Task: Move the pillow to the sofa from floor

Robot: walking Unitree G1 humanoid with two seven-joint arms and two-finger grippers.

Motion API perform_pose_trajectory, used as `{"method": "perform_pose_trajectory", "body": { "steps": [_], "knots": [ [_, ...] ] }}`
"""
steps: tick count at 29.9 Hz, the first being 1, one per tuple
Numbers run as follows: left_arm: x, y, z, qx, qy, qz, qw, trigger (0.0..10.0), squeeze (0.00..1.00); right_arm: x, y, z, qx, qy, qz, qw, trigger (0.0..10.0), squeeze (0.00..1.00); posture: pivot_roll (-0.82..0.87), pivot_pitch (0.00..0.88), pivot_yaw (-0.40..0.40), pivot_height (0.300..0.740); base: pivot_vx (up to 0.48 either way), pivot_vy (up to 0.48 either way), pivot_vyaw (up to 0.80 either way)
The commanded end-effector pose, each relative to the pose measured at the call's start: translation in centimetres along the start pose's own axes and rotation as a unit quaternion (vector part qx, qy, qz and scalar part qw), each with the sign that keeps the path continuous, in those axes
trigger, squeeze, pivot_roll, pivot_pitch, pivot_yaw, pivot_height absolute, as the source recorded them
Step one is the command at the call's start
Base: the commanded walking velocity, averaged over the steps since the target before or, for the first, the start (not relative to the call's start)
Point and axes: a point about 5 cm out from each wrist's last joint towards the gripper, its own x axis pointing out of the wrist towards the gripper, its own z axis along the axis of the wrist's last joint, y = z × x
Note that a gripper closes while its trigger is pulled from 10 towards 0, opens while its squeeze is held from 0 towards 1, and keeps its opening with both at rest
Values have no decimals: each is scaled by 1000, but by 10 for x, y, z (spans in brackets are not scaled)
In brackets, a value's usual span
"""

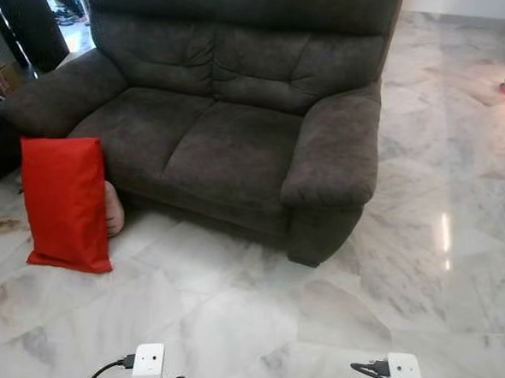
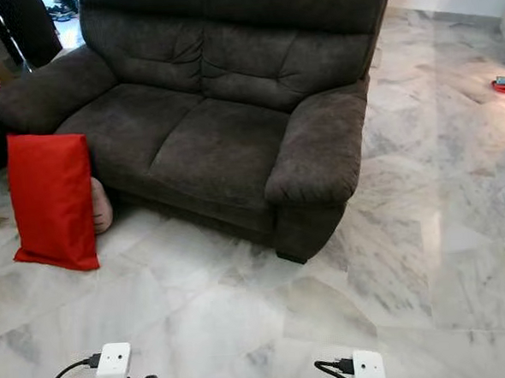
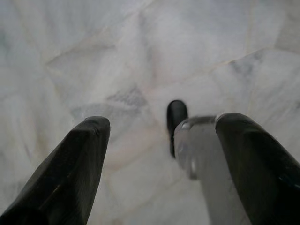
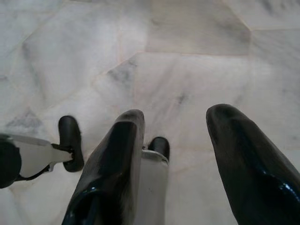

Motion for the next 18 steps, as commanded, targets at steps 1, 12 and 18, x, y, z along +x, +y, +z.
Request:
{"method": "perform_pose_trajectory", "body": {
  "steps": [1, 12, 18],
  "knots": [
    [-1, 4, -2, -3, 6, 7, 1000, 10000, 0, 0, 2, -2, 7, 5, 2, 1000, 10000, 0, 86, 56, -26, 740, 0, 480, -613],
    [0, 3, -2, -4, 6, 7, 1000, 10000, 0, 0, 2, -1, 8, -4, -1, 1000, 10000, 0, 87, 60, -28, 740, 0, 480, -56],
    [0, 3, -2, -4, 6, 7, 1000, 10000, 0, 0, 2, -1, 12, -4, 0, 1000, 10000, 0, 85, 61, -28, 740, 0, 480, 0]
  ]
}}
